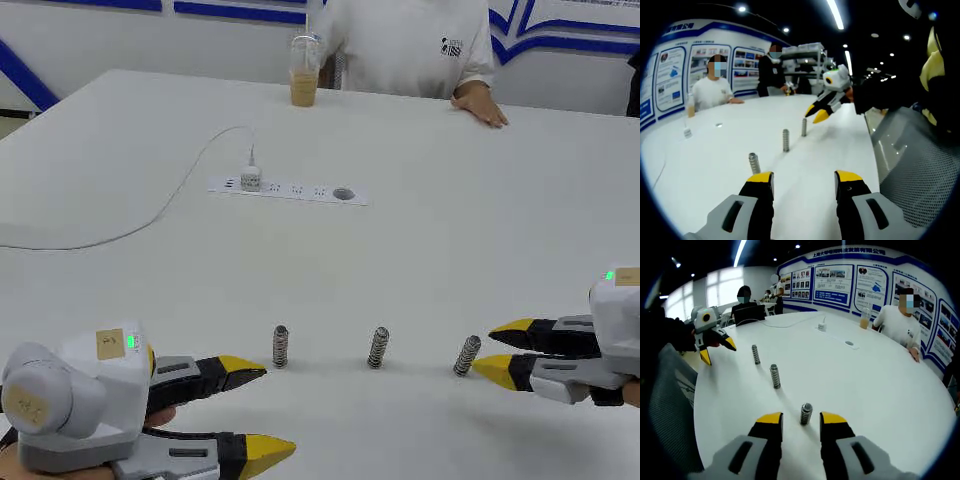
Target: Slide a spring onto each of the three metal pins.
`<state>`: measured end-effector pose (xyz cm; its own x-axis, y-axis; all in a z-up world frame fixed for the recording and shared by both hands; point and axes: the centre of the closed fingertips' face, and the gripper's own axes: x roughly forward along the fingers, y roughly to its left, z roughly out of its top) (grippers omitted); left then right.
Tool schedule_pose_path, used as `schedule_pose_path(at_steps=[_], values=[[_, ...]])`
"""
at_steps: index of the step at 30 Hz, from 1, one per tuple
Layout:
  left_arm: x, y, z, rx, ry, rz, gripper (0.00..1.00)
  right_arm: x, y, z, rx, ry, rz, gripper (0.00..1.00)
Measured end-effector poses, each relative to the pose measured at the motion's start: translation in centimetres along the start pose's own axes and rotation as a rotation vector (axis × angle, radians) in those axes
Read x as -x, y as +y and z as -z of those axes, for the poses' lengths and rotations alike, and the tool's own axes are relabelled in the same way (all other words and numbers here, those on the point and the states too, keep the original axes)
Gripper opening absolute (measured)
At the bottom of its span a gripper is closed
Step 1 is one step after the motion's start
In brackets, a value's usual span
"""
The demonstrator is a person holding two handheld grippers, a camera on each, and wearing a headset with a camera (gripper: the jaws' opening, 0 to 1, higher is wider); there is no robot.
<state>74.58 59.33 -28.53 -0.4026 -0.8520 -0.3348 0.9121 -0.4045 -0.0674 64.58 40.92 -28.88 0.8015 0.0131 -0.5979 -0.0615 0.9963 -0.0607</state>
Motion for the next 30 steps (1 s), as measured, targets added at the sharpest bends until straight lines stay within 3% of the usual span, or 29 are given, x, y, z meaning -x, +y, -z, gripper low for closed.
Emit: schedule_pose_path(at_steps=[30], values=[[1.5,1.6,1.5,0.048,0.013,-0.073,0.57,2.5,2.3,1.1,0.064,-0.057,-0.058,0.49]])
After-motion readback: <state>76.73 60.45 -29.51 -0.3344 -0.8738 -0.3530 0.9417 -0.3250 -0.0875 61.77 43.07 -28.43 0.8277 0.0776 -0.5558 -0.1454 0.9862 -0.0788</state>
